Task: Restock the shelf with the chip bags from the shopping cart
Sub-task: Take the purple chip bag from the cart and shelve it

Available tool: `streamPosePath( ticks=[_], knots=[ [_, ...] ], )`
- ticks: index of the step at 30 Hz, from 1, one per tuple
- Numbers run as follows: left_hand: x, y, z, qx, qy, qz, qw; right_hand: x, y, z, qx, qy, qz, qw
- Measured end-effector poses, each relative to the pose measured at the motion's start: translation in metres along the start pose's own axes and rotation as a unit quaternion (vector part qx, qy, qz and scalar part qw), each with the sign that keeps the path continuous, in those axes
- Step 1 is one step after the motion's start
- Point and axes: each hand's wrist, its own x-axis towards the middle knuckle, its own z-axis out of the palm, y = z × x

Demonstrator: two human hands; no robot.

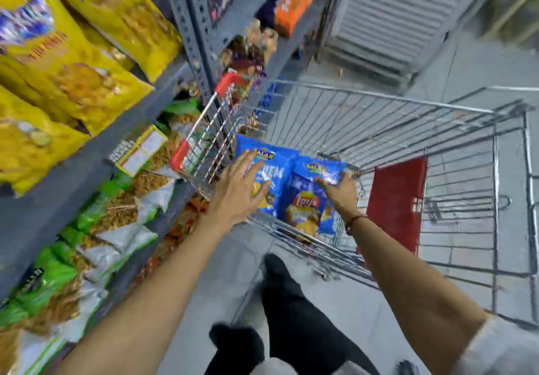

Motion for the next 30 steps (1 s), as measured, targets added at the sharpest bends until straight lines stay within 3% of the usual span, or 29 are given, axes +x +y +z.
streamPosePath(
  ticks=[5,11,15,24,30],
  knots=[
    [-0.011,-0.003,0.027,-0.009,-0.01,-0.036,0.999,0.009,0.059,0.012,0.063,-0.129,0.15,0.978],
    [-0.013,-0.009,0.045,0.036,0.034,-0.031,0.998,0.021,0.061,0.043,0.096,-0.177,0.163,0.966],
    [-0.013,-0.013,0.053,0.053,0.064,-0.012,0.996,0.033,0.066,0.06,0.118,-0.157,0.199,0.96],
    [-0.013,-0.012,0.054,0.047,0.044,-0.031,0.997,0.044,0.064,0.068,0.117,-0.14,0.228,0.956],
    [-0.014,-0.001,0.041,0.046,0.033,-0.047,0.997,0.04,0.029,0.04,0.185,-0.097,0.176,0.962]
  ],
)
